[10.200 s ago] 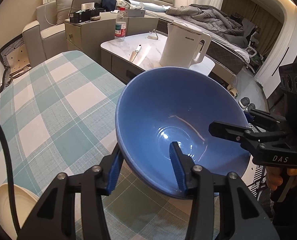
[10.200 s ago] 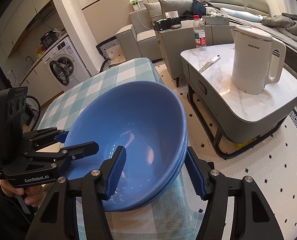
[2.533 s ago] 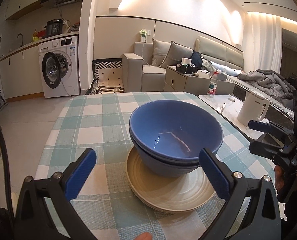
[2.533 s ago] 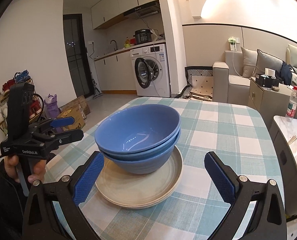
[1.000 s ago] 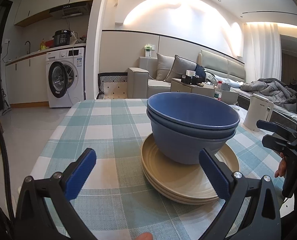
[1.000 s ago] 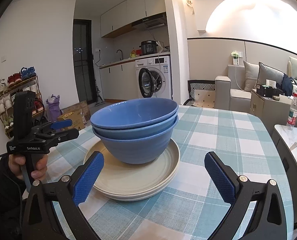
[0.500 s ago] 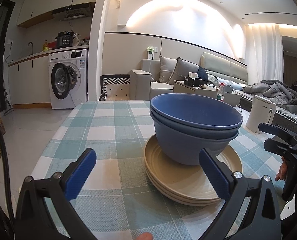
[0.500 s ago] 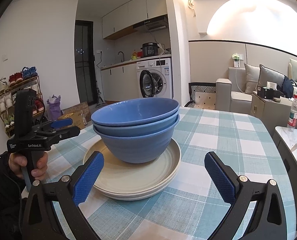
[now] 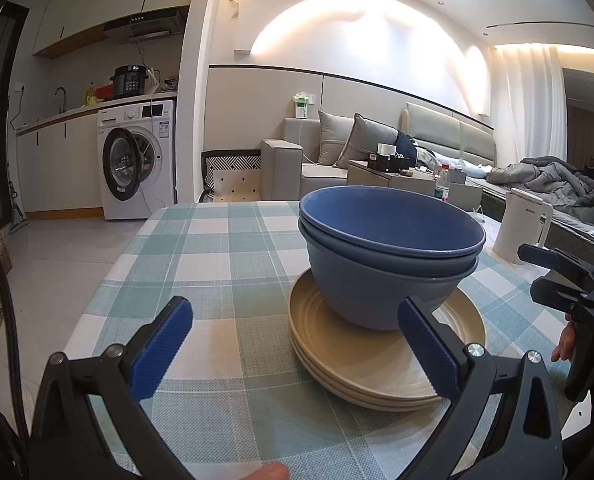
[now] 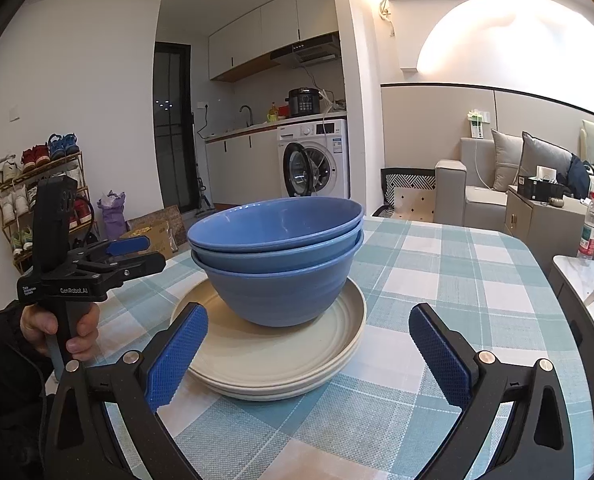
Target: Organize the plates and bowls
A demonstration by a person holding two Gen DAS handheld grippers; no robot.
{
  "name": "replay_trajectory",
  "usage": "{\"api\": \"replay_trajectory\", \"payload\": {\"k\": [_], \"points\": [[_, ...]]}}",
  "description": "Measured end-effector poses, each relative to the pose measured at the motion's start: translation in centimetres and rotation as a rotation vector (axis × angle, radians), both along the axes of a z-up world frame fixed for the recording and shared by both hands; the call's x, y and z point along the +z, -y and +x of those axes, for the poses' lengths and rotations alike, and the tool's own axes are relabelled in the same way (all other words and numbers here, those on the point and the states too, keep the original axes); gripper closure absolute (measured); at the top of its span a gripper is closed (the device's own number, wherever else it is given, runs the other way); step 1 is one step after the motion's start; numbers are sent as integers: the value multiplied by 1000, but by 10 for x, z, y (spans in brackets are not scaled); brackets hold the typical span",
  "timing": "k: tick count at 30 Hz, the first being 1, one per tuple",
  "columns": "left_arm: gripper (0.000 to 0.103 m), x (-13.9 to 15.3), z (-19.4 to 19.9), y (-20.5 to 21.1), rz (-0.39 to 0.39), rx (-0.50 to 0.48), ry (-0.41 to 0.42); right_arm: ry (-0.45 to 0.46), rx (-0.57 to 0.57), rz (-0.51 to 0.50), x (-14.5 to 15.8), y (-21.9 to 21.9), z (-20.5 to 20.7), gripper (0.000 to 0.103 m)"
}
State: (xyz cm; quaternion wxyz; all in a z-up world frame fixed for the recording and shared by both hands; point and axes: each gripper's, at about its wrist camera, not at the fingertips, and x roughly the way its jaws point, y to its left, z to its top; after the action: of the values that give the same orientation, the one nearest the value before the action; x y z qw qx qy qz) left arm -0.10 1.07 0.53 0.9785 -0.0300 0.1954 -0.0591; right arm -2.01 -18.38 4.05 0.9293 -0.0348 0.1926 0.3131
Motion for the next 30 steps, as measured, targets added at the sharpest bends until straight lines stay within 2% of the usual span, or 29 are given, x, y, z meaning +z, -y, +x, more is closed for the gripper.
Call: {"api": "replay_trajectory", "payload": {"k": [10, 30], "points": [[0, -1, 0, -1, -9, 4, -4, 2, 5, 17, 0, 2, 0, 0], [0, 1, -5, 10, 32, -37, 20, 4, 6, 12, 1, 3, -2, 0]]}}
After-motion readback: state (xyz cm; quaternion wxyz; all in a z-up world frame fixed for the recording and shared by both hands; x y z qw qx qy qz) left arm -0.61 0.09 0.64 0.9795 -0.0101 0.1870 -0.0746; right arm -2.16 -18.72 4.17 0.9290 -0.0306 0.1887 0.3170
